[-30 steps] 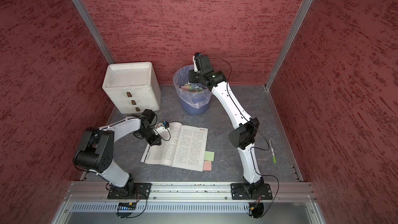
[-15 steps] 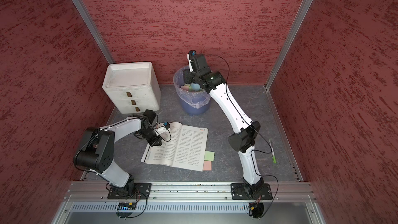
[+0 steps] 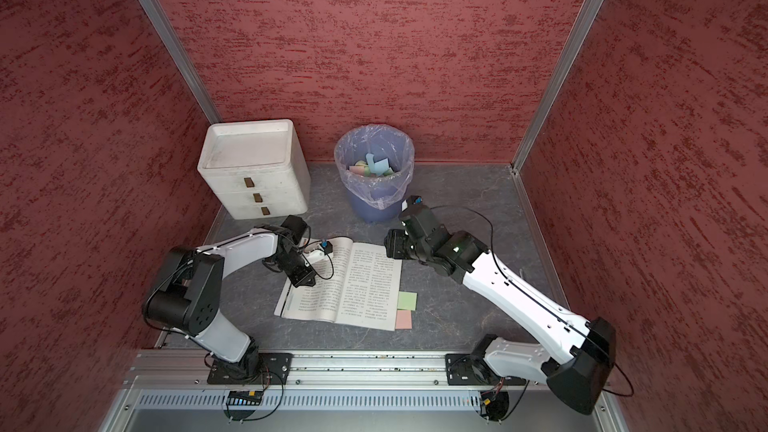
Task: Peel off the used sticky note
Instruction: Turn the page of the book at the center of the board.
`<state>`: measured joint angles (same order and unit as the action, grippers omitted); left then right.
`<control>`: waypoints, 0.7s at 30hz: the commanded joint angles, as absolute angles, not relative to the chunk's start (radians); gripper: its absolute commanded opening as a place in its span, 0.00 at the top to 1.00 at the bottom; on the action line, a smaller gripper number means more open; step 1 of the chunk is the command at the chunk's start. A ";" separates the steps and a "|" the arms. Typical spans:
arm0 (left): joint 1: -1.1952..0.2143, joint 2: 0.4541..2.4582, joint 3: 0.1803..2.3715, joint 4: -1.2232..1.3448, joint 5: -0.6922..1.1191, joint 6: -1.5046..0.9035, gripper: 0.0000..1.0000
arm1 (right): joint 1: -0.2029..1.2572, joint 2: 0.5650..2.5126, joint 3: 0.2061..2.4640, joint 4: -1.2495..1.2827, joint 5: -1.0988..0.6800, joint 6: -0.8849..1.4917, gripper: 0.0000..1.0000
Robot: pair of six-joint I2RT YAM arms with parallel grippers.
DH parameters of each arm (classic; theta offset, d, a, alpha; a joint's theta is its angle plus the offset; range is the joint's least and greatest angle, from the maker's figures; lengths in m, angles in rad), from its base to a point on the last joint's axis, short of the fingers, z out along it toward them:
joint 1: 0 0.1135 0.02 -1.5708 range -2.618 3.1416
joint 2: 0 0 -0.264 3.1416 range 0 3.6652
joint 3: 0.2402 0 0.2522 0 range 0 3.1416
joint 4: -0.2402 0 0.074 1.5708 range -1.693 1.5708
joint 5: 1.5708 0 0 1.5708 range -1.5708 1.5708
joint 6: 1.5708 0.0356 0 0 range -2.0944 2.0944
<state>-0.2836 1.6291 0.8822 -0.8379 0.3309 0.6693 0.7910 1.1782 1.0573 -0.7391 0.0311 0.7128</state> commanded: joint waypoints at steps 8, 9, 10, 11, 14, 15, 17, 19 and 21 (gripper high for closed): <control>-0.304 1.612 0.874 -0.841 0.335 0.637 1.00 | 0.871 1.116 0.689 -0.458 -0.095 1.070 0.38; -0.305 1.614 0.873 -0.841 0.335 0.638 1.00 | 0.872 1.120 0.667 -0.427 -0.102 1.081 0.38; -0.306 1.614 0.874 -0.839 0.332 0.637 1.00 | 0.873 1.126 0.646 -0.398 -0.110 1.089 0.38; -0.307 1.615 0.873 -0.838 0.331 0.637 1.00 | 0.873 1.135 0.625 -0.367 -0.120 1.096 0.38; -0.307 1.618 0.873 -0.836 0.327 0.637 1.00 | 0.872 1.177 0.584 -0.292 -0.143 1.112 0.38; -0.307 1.620 0.873 -0.835 0.327 0.637 1.00 | 0.874 1.191 0.578 -0.275 -0.147 1.115 0.38; -0.307 1.621 0.874 -0.834 0.327 0.637 1.00 | 0.873 1.213 0.558 -0.248 -0.147 1.122 0.38; -0.307 1.622 0.873 -0.833 0.329 0.636 1.00 | 0.874 1.230 0.545 -0.226 -0.142 1.125 0.38; -0.307 1.623 0.874 -0.832 0.328 0.635 1.00 | 0.873 1.248 0.538 -0.212 -0.140 1.124 0.38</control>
